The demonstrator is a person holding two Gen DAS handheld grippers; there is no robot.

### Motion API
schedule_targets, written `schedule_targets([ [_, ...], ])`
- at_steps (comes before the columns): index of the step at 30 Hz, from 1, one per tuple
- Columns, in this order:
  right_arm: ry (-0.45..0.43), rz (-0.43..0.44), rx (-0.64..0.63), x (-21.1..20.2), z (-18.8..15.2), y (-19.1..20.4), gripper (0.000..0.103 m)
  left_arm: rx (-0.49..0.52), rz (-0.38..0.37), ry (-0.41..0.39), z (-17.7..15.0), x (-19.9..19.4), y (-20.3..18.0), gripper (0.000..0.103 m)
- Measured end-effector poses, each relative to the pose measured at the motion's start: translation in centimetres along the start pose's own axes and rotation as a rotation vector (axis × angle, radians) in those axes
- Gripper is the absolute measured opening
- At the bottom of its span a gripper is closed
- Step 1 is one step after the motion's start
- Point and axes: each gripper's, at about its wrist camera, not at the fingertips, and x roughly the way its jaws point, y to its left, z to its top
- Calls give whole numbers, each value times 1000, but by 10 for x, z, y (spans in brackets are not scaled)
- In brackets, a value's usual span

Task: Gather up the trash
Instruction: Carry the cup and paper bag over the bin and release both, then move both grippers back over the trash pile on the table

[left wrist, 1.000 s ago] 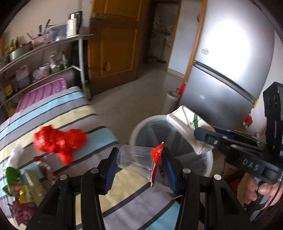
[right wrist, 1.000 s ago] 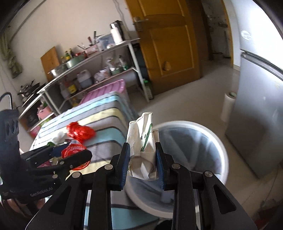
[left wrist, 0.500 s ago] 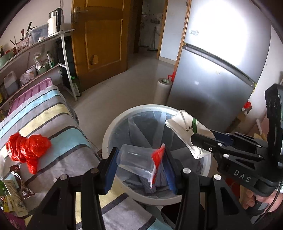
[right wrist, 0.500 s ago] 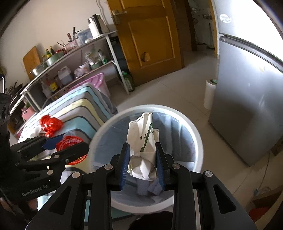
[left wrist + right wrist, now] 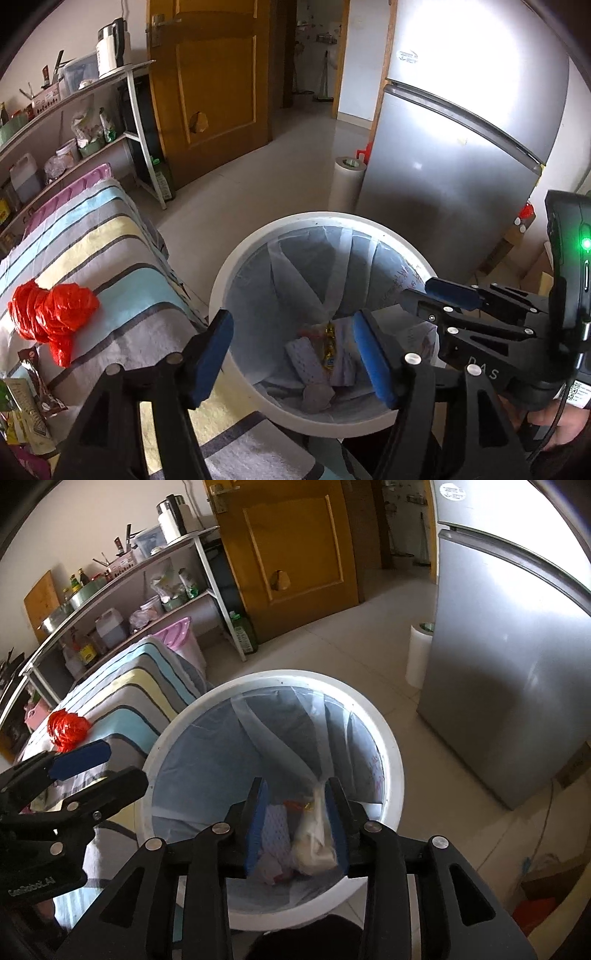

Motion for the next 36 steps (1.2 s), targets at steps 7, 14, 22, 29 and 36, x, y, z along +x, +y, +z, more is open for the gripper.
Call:
schedule_targets([
  [7, -19, -7, -9, -7, 0, 7, 41, -7, 16, -27, -1, -11, 6, 70],
  [14, -44, 0, -17, -20, 0, 18, 41, -25, 31, -52, -3, -25, 16, 71],
  [22, -95, 42, -69, -39, 5, 47, 41, -82, 69, -103, -16, -57, 44, 71],
  [29, -107, 117, -128, -41, 6, 87, 41, -139, 149, -135, -35, -85, 84, 73],
  [36, -110, 209, -212, -36, 8, 134, 42, -222, 222, -153, -64, -114, 129, 74],
])
